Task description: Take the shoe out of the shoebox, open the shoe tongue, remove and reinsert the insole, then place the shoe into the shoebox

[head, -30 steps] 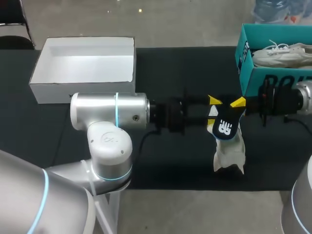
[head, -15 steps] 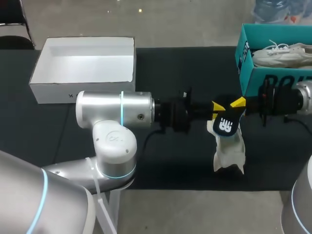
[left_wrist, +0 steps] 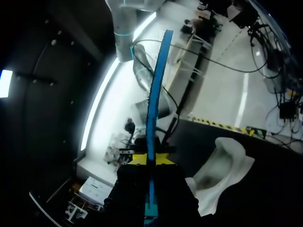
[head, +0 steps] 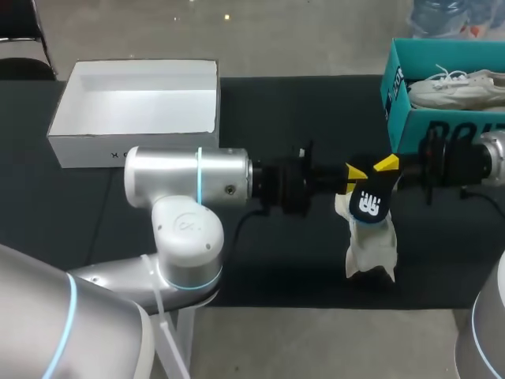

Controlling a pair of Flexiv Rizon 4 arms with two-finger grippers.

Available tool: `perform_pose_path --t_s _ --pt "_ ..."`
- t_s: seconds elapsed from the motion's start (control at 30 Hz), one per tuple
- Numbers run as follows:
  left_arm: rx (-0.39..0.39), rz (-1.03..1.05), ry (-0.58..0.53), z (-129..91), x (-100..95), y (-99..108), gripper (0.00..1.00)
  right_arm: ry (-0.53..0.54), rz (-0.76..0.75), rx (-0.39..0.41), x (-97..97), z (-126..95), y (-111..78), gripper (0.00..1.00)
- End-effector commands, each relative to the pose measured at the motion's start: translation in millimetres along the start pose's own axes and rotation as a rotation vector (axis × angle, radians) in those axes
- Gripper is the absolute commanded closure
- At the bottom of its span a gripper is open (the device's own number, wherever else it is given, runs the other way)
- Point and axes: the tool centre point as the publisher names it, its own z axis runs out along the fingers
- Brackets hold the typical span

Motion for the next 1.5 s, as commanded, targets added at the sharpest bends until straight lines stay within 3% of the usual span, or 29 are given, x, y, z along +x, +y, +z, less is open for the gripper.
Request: perform_pose_path --t_s 0.03,0.37,0.57,0.67,0.83,0.93,1.0,1.4,1.5 --pt "-0.014 0.009 0.009 -9 0.8 -8 1.00 -0.002 0.000 -0.020 -1.6 -3 -2.4 0.00" --pt "-0.023 0.010 0.002 -39 -1.4 -25 1.00 -0.075 -0.005 -0.254 -22.3 -67 -40.4 0.00" --pt "-0.031 -0.014 -0.003 -58 -3.5 -31 1.00 -0.192 -0.144 -0.339 -32.1 -109 -66.7 0.00" --pt "-0.029 -0.019 -0.009 -64 -5.3 -36 1.00 -0.276 -0.255 -0.327 -30.2 -121 -72.7 0.00" --pt "-0.005 -0.068 -0.076 -74 -11.2 -45 1.00 -0.499 -0.422 -0.217 -20.5 -135 -79.5 0.00" --pt "0.000 -0.062 -0.067 -77 -12.5 -51 1.00 -0.551 -0.494 -0.192 -11.9 -152 -87.2 0.00" --pt "0.003 -0.070 -0.054 -80 -12.7 -57 1.00 -0.547 -0.402 -0.188 -8.4 -163 -89.4 0.00" --pt "0.014 -0.099 -0.021 -87 -14.3 -83 1.00 -0.547 -0.402 -0.188 -8.4 -163 -89.4 0.00" --pt "0.020 -0.097 -0.017 -88 -16.2 -87 1.00 -0.648 -0.506 -0.204 -3.1 -162 -93.6 0.00"
